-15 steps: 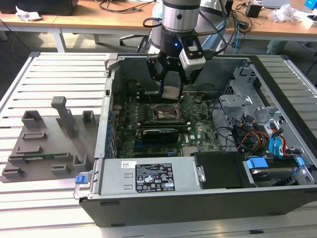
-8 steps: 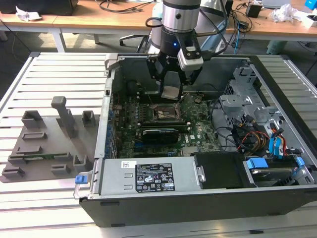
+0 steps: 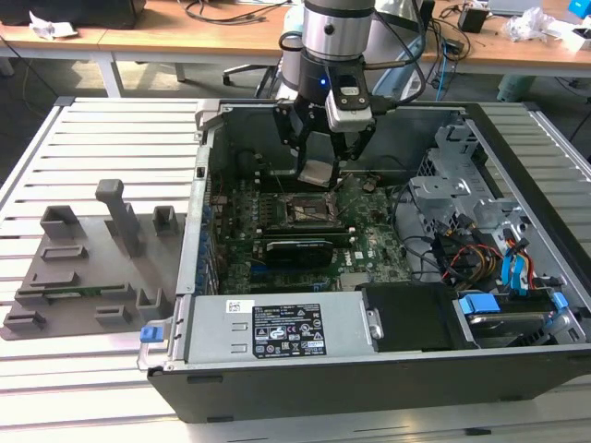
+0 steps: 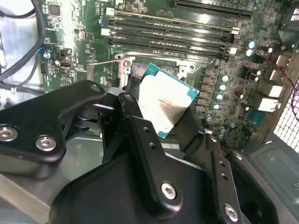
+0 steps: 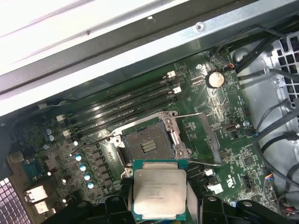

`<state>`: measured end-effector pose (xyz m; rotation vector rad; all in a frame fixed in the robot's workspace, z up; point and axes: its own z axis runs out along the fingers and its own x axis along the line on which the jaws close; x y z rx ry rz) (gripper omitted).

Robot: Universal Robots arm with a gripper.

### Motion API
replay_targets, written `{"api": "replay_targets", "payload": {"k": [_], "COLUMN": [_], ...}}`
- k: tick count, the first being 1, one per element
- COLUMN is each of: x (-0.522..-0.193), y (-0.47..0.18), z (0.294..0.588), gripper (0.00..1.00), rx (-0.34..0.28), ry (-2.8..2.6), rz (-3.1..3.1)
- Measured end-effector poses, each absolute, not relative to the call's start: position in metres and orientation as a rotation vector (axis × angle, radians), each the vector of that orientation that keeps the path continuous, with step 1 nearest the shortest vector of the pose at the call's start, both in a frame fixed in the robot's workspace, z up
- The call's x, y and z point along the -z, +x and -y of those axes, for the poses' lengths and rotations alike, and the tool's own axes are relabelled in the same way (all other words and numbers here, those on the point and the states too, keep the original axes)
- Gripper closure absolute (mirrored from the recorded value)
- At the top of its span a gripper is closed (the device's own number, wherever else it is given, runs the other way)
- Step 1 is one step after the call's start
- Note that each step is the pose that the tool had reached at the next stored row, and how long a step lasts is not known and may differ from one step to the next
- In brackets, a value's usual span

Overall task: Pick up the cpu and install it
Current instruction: 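Place the cpu into insertion slot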

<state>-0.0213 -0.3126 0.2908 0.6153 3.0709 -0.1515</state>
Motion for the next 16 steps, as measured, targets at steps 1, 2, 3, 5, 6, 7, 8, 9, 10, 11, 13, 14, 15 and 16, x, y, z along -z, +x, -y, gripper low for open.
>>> {"api": "replay_targets", "payload": {"k": [1, 2, 3, 5, 6, 7, 8, 9, 10, 11, 13, 14, 15, 16], "x": [-0.2908, -0.2908, -0.2908, -0.2908, -0.2908, -0.2908, -0.2908, -0.2908, -0.2908, -0.2908, -0.2908, -0.2908, -0.2908, -0.2908], "y": [-0.0213, -0.0213, -0.0213, -0.0213, -0.0213, -0.0213, -0.0213, -0.0213, -0.0213, -0.0213, -0.0213, -0.0213, -0.0213, -0.0213], "z": [0.3126, 0.3126, 0.3126, 0.3126, 0.3126, 0.3126, 0.3126, 0.3126, 0.3126, 0.3126, 0.3126, 0.3126, 0.3126, 0.3126], "gripper": [0.45, 0.45, 0.45, 0.45, 0.45, 0.45, 0.45, 0.45, 0.45, 0.45, 0.45, 0.45, 0.45, 0.45], "rx": [0.153, 0.153, 0.154, 0.156, 0.157, 0.158, 0.158, 0.159, 0.16, 0.16, 0.161, 0.162, 0.162, 0.163], "ry": [0.635, 0.649, 0.663, 0.712, 0.725, 0.742, 0.757, 0.776, 0.8, 0.814, 0.849, 0.865, 0.878, 0.902], "rz": [-3.067, -3.065, -3.062, -3.052, -3.049, -3.046, -3.043, -3.038, -3.033, -3.029, -3.021, -3.016, -3.013, -3.007]}}
